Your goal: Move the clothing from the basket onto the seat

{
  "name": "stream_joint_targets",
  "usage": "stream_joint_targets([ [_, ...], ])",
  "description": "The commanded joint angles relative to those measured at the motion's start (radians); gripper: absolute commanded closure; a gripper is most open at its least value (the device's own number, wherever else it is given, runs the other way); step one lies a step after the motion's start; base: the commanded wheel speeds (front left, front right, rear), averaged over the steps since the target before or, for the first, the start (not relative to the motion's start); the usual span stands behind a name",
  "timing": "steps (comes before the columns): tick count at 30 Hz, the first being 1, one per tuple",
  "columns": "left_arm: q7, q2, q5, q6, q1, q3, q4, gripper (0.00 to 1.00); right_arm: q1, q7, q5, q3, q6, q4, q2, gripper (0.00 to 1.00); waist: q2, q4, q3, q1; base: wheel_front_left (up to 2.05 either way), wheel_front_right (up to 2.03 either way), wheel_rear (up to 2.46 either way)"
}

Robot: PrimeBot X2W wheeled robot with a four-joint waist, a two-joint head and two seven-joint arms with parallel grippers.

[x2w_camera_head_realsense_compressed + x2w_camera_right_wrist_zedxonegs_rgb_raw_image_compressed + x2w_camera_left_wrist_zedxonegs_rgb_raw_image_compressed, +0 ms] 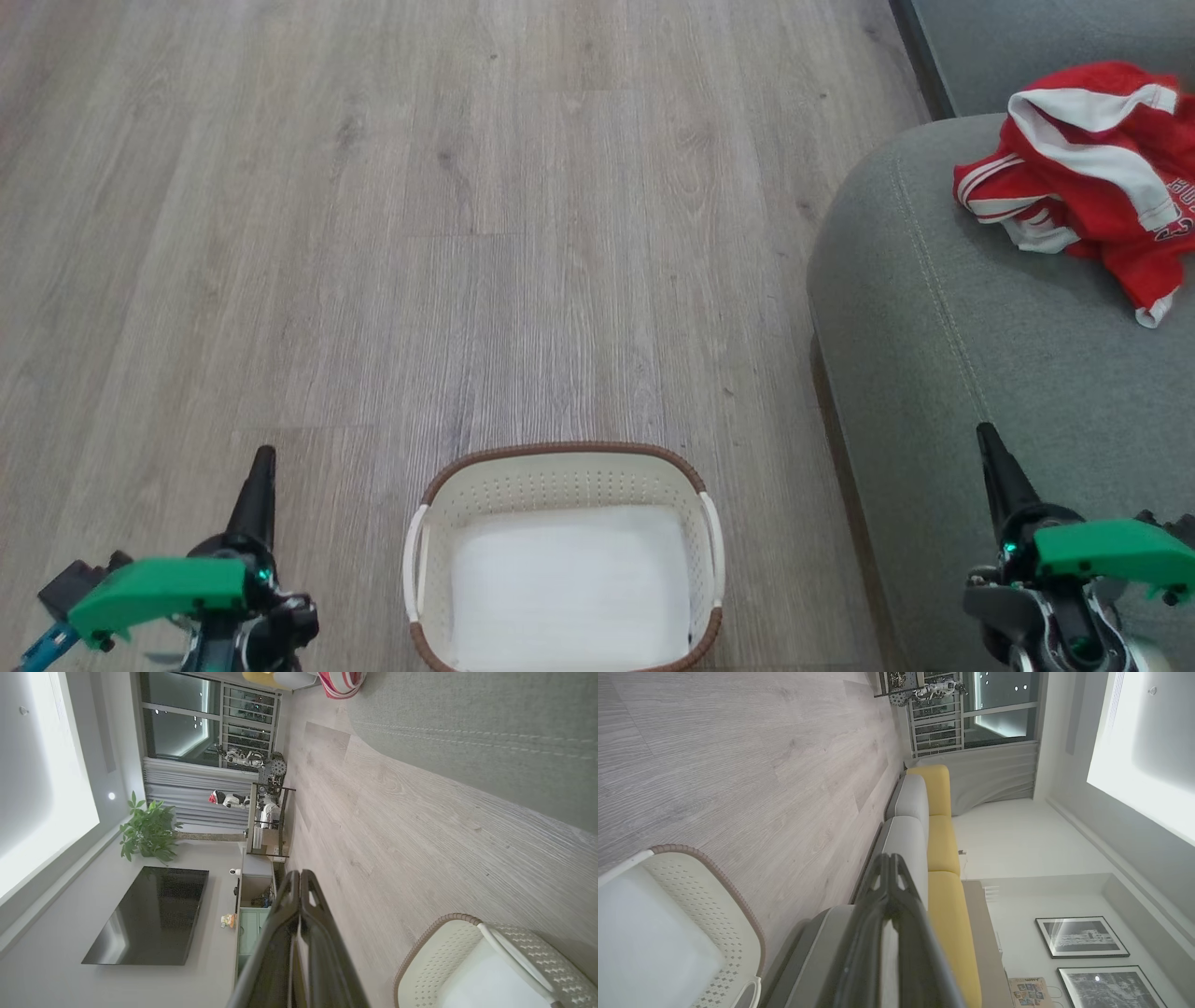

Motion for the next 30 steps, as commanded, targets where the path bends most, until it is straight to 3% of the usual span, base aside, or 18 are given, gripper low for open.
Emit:
stream_joint_targets([
  [1,0.010,0.003,-0.033,-0.014,-0.064,0.041,-0.032,1.00,-0.063,0.012,0.037,0.014,0.000,-0.043,-0.003,1.00,0.0000,-0.001,0.001,0.0000,0.00,0.00,0.00],
  [12,0.042,-0.003,-0.146,-0.040,-0.087,0.068,-0.032,1.00,-0.072,0.041,0.162,0.003,0.000,-0.054,-0.003,1.00,0.0000,-0.004,0.003,0.0000,0.00,0.00,0.00],
  [30,0.043,-0.003,-0.149,-0.040,-0.087,0.069,-0.032,1.00,-0.072,0.041,0.166,0.003,0.000,-0.055,-0.003,1.00,0.0000,-0.004,0.004,0.0000,0.00,0.00,0.00],
])
